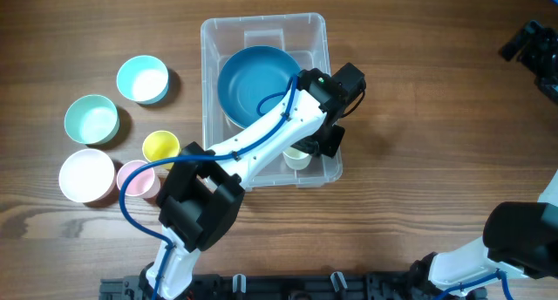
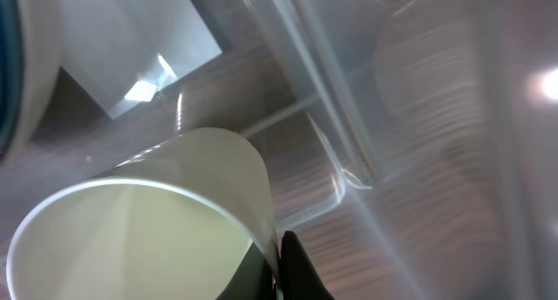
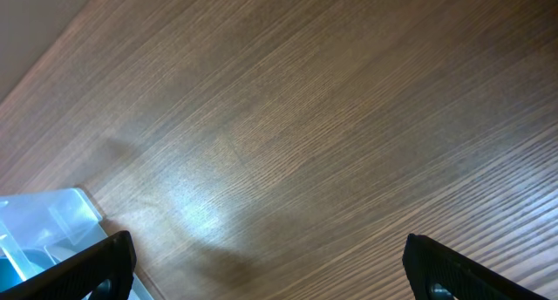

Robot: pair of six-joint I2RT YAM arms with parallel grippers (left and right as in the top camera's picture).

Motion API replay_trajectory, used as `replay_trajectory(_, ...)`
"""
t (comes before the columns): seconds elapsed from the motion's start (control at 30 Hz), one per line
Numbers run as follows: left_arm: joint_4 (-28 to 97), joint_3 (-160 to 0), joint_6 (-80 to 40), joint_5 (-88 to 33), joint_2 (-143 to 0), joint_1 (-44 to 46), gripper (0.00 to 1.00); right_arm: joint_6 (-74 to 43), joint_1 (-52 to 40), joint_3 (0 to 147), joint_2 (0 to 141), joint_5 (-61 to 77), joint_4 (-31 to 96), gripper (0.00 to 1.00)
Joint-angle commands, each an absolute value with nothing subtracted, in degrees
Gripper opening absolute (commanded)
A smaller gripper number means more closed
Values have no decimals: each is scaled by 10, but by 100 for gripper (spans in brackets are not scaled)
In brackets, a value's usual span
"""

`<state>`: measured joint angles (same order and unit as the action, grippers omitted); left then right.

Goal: Pack container
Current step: 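Carry the cream cup into the bin's front right corner and release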

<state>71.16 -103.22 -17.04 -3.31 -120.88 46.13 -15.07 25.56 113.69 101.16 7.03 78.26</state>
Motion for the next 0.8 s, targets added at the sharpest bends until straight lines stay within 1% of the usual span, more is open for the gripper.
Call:
replay_trajectory(0.0,711,-1031,-167,-12,-1224,462,5,-150,256,1135,1017,65,783,100)
replay_trajectory(0.1,712,-1031,-167,-5,-1224,462,15,-150,256,1135,1017,65,783,99)
replay_trajectory(0.13,712,-1031,-167,-5,-1224,462,21,-150,256,1135,1017,65,783,99)
replay_trajectory(0.17,712,-1031,-168,-5,-1224,462,23,-150,256,1135,1017,65,783,100)
replay_trajectory(0.23,714,-1031,-167,-5,-1224,462,22,-150,256,1135,1017,65,783,100)
replay_trajectory(0.27,714,-1031,-167,-5,-1224,462,24,-151,256,1135,1017,65,783,99)
replay_trajectory(0.3,714,-1031,-167,-5,-1223,462,28,-150,256,1135,1017,65,783,99)
replay_trajectory(0.43,719,-1043,-167,-2,-1199,461,33,-150,256,1135,1017,65,783,99)
replay_trajectory(0.47,725,-1054,-167,6,-1186,461,38,-150,256,1135,1017,65,783,100)
replay_trajectory(0.5,733,-1068,-167,19,-1171,461,39,-150,256,1135,1017,65,783,100)
replay_trajectory(0.53,743,-1084,-167,32,-1154,461,48,-151,256,1135,1017,65,783,100)
replay_trajectory(0.57,750,-1096,-167,44,-1138,461,49,-150,256,1135,1017,65,783,99)
replay_trajectory(0.6,756,-1109,-167,61,-1120,461,53,-150,256,1135,1017,65,783,99)
replay_trajectory(0.63,759,-1117,-168,82,-1098,460,56,-150,256,1135,1017,65,783,100)
replay_trajectory(0.77,763,-1118,-171,134,-1028,424,57,-150,256,1135,1017,65,783,100)
